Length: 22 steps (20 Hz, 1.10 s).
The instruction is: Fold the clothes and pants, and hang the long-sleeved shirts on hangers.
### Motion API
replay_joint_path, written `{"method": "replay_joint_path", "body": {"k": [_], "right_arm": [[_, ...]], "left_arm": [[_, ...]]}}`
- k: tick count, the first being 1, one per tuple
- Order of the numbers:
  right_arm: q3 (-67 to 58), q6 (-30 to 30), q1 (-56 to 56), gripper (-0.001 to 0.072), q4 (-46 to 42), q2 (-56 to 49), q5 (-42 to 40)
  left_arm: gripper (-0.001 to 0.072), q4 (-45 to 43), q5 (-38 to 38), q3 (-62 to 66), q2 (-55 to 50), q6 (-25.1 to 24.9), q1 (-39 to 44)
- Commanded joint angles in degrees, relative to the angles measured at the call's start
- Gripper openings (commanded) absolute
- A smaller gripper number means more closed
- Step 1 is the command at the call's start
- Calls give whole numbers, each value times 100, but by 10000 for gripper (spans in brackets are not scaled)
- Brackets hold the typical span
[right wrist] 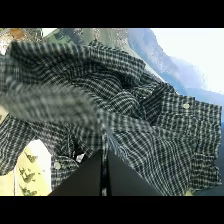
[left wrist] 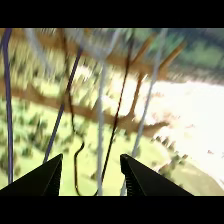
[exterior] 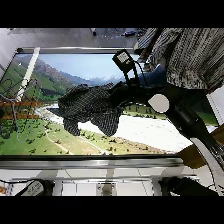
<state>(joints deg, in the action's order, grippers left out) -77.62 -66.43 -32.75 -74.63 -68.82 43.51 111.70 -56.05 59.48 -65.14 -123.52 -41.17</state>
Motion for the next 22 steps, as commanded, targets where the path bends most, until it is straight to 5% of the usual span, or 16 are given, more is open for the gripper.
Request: {"method": "replay_joint_path", "body": {"k": [1,14,22], "right_arm": [[2,9,-2,26,2,-4,9],[2,11,-2,27,111,-4,35],[2,9,-2,27,111,-4,37]], "left_arm": [[442,24,11,-654,-509,35,-354],[442,496,-348,-734,-1281,-811,-273],[439,177,-682,-730,-1021,-802,-275]]}}
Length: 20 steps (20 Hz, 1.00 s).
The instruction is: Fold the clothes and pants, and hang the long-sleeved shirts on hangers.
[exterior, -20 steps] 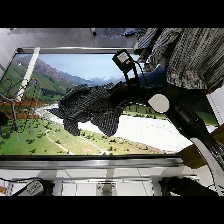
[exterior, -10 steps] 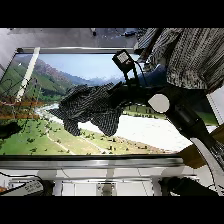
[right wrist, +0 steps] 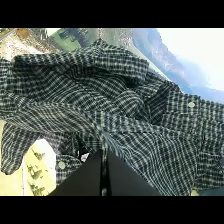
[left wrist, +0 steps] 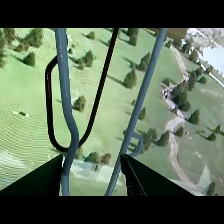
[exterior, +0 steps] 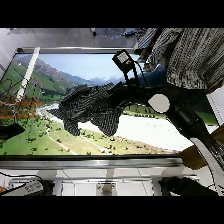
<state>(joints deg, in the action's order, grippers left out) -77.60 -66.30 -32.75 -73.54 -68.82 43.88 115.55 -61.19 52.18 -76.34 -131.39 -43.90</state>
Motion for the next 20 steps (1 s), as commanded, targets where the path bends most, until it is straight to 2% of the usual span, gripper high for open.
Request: {"method": "replay_joint_path", "body": {"k": [1,8,10,11,12,13,15,20], "right_arm": [[0,-2,-2,27,2,-4,0],[0,-2,-2,27,0,-4,0],[0,-2,-2,27,0,-4,2],[0,-2,-2,27,2,-4,2],[0,-2,-2,27,2,-4,2],[-2,-2,-2,27,2,-4,2],[0,-2,-2,27,2,-4,2],[-2,-4,2,27,0,-2,-15]], "left_arm": [[439,-264,-223,0,116,15,-7],[439,-278,-291,-4,50,44,4],[282,-278,-297,-7,-61,46,4],[247,-273,-293,-7,-129,46,4],[157,-275,-293,-7,-181,46,4],[98,-273,-286,-4,-214,46,4],[59,-278,-295,7,-199,48,4],[57,-238,-330,136,494,63,-4]]}}
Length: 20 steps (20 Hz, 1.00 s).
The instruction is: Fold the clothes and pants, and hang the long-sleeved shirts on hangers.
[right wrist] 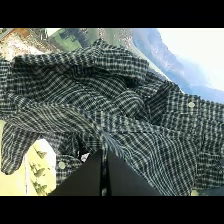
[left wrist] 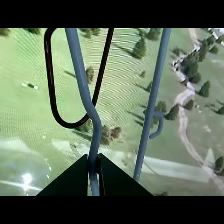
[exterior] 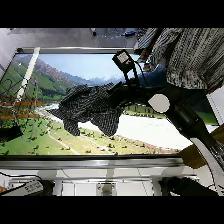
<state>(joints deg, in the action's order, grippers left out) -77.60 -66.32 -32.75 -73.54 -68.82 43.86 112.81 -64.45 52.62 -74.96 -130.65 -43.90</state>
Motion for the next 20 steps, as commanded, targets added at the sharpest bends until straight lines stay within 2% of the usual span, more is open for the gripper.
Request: {"method": "replay_joint_path", "body": {"k": [1,3,5,7,9,11,15,17,20], "right_arm": [[-2,-4,2,27,0,-2,-31],[-2,-15,2,27,-9,-2,-103],[-2,-284,26,29,-116,-2,-308],[-2,-693,162,28,-170,-2,-588],[-2,-826,442,28,-168,0,-728],[-2,-828,785,28,-164,0,-697],[-2,-909,1493,27,-76,0,-549],[-2,-907,1757,26,24,0,-437],[-9,-907,2002,26,129,0,-260]], "left_arm": [[56,33,-59,216,586,-35,-2],[56,-9,-118,601,1123,-31,-2],[55,68,-144,1029,1604,-9,4],[55,669,-162,1482,1967,-96,111],[55,1069,-155,1919,2245,-728,437],[55,1060,-138,2317,2544,-1574,946],[55,1062,72,2490,3200,-2859,1777],[55,1067,15,2490,3425,-3257,2109],[55,1069,-570,2490,3580,-3399,2612]]}}
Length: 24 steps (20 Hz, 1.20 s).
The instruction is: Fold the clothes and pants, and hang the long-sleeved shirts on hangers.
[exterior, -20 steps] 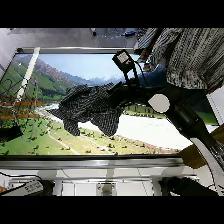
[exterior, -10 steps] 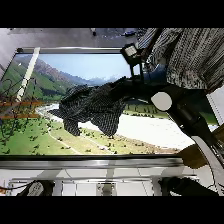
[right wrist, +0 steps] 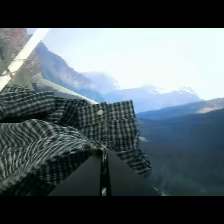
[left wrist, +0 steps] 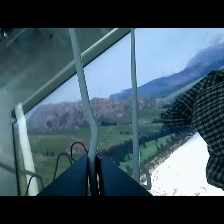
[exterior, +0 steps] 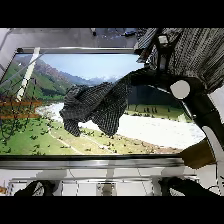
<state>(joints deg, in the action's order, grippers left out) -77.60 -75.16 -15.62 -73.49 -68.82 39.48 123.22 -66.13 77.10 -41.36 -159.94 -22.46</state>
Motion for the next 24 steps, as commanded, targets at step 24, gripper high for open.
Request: {"method": "replay_joint_path", "body": {"k": [24], "right_arm": [[-17,-369,343,28,420,-140,396]], "left_arm": [[55,-138,-1320,42,1029,-1110,2271]]}}
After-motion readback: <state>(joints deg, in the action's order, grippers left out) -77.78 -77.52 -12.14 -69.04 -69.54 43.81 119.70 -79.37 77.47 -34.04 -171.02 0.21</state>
